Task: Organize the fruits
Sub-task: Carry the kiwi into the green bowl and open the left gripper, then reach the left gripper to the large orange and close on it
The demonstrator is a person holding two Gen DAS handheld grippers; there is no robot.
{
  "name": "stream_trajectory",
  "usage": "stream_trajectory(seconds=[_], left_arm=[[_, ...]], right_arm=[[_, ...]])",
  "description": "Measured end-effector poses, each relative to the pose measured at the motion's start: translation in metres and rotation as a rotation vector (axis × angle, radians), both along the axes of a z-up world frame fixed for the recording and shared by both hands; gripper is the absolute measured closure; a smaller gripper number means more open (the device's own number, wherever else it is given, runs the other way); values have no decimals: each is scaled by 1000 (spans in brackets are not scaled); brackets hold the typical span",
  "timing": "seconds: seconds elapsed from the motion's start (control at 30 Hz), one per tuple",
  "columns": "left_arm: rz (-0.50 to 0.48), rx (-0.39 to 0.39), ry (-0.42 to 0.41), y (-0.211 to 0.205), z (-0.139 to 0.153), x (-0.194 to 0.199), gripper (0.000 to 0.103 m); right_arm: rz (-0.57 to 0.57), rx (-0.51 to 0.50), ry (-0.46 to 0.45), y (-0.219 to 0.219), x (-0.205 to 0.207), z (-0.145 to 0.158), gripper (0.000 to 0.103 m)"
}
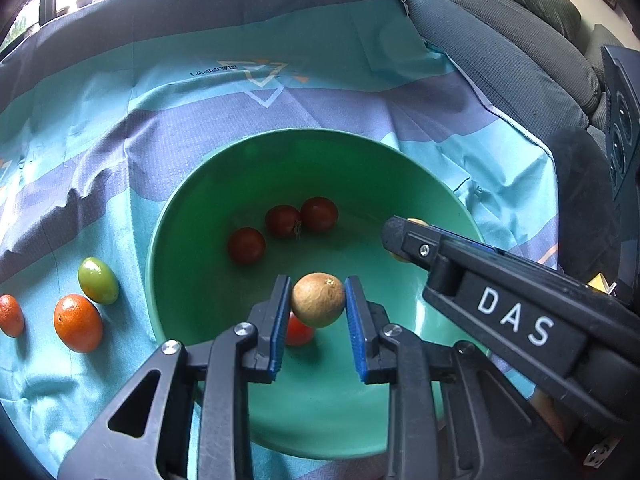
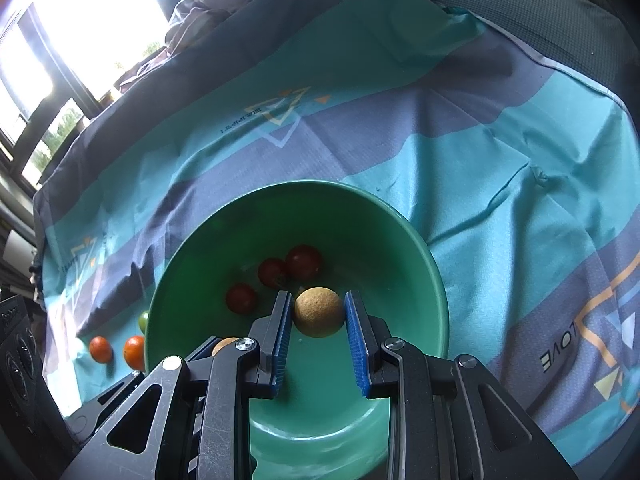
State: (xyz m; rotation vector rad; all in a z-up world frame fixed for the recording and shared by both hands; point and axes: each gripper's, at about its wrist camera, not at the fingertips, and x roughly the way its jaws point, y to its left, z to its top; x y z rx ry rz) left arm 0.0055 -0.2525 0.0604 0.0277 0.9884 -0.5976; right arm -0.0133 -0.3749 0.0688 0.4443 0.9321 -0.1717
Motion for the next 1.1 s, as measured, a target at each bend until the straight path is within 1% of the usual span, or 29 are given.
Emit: stream_trajectory(seconds=[0.23, 0.3, 0.37, 0.47, 0.5, 0.6, 0.7, 0.87, 0.93, 1.0, 1.1], left_arm=[[9, -18, -17, 6, 7, -3, 75], [12, -31, -20, 11, 12, -5, 68], [18, -43, -36, 18, 19, -8, 64], [43, -50, -64, 36, 32, -13, 59], [57, -54, -67, 44, 36, -14, 57], [108, -62, -89, 73, 50, -17, 54], [191, -57, -113, 110, 61, -19, 51], [337, -44, -120, 176, 66, -17, 49], [390, -40, -123, 199, 61, -16, 49], [451, -52, -105, 218, 51, -14, 49], [487, -51, -59, 238, 37, -7, 49]], right_arm=[[-1, 0, -5, 0, 0, 0, 74], [-1, 4, -14, 1, 0, 1, 74], [0, -7, -18, 3, 1, 3, 73], [9, -21, -29, 8, 1, 6, 65], [13, -23, -35, 10, 1, 8, 65], [25, -35, -53, 16, 0, 13, 65], [45, -42, -70, 24, 0, 18, 65], [107, -28, -115, 42, -1, 27, 65], [151, -10, -134, 52, 0, 31, 65], [215, 29, -150, 65, 2, 34, 65], [319, 107, -170, 89, 6, 38, 65]])
